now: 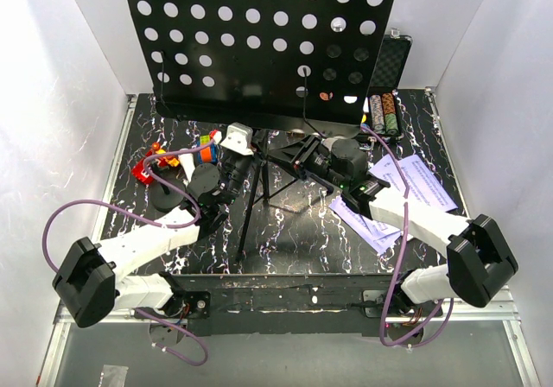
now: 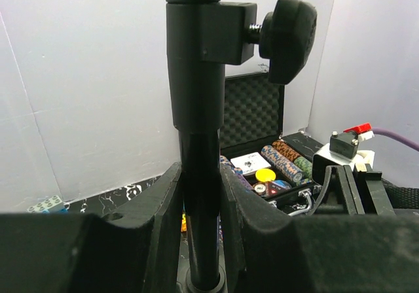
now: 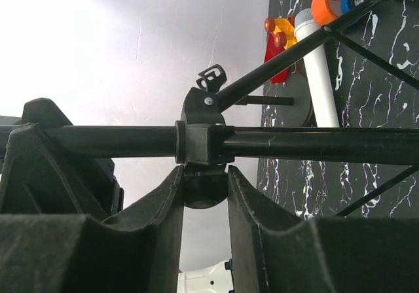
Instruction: Pack up the instrument practice props
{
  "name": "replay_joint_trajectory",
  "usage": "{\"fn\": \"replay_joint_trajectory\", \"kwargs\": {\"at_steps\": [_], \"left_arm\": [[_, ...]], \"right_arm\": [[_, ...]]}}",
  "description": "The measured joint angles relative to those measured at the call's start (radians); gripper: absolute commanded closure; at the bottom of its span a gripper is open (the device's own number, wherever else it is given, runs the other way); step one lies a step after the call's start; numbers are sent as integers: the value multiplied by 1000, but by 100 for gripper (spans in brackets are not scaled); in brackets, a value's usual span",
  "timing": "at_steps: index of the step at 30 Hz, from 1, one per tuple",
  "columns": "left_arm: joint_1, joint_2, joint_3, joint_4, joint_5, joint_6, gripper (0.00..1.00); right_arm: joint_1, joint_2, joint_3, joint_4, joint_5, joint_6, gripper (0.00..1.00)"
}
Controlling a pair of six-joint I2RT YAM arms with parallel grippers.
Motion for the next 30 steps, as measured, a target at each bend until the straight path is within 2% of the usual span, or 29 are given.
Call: {"fn": "replay_joint_trajectory", "kwargs": {"at_steps": [7, 11, 19, 24, 27, 29, 30], "left_arm": [[0, -11, 0, -18, -11, 1, 100], [-1, -23, 0, -38, -24, 3, 100], [-3, -34, -1, -56, -52, 11, 100], [-3, -34, -2, -55, -56, 12, 100], [-3, -34, -4, -53, -57, 11, 100], [-3, -35, -5, -51, -57, 11, 100], [-4, -35, -6, -50, -57, 11, 100]], "right_arm": [[1, 21, 0, 42, -13, -8, 99], [6, 28, 4, 58, -18, -79, 99], [65, -5, 12, 68, 103, -450, 99], [118, -29, 6, 103, 184, -750, 99], [135, -33, 3, 116, 213, -848, 99], [140, -41, -2, 116, 230, -866, 69], [141, -48, -3, 108, 239, -864, 58]]}}
